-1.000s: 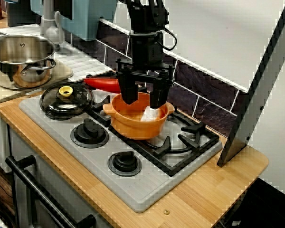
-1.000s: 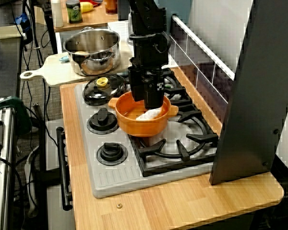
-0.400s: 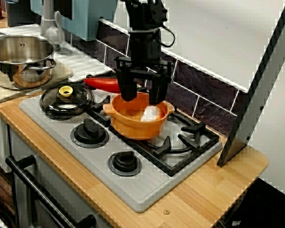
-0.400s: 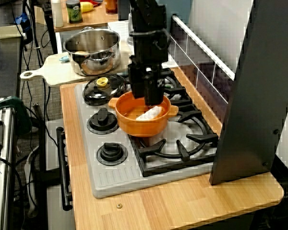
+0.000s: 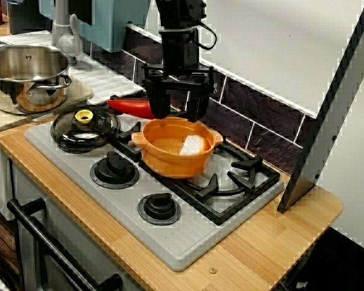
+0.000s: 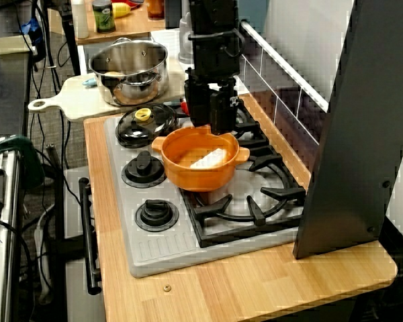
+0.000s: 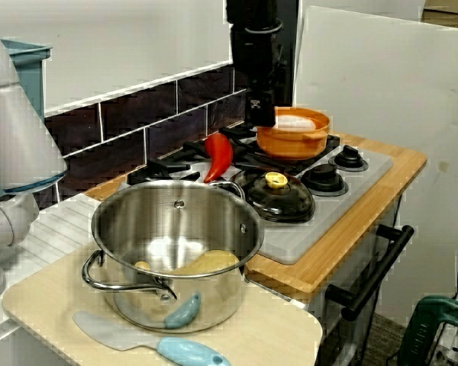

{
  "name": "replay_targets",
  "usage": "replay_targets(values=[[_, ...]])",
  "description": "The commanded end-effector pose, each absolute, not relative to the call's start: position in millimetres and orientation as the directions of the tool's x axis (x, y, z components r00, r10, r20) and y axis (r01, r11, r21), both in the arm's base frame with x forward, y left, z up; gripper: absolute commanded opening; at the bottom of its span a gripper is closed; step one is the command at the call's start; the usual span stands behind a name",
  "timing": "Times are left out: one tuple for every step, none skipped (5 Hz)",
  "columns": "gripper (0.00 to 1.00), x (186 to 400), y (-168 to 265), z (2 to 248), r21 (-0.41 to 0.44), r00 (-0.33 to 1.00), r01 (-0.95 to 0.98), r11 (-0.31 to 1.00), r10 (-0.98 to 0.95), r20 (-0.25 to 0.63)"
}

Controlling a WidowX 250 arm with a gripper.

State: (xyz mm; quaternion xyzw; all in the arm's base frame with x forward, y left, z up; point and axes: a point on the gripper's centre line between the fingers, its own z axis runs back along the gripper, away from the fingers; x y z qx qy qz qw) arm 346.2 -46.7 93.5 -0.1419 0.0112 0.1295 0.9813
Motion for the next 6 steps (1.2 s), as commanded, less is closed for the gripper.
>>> replay_targets(values=[[1.00, 350.2, -44.0, 110.3, -0.288, 0.969, -0.236, 0.928, 0.248, 0.005], [1.00, 349.2, -44.2, 112.1, -0.263, 0.974, -0.216, 0.940, 0.225, 0.004], [1.00, 349.1, -39.8, 114.8, -0.231, 0.980, -0.190, 0.954, 0.198, 0.011], [1.00, 347.4, -39.0, 117.1, -0.205, 0.986, -0.156, 0.966, 0.165, 0.025], [1.00, 344.3, -35.1, 119.5, -0.200, 0.986, -0.155, 0.967, 0.164, 0.029], [1.00, 342.4, -37.6, 118.8, -0.194, 0.986, -0.162, 0.968, 0.167, 0.009]])
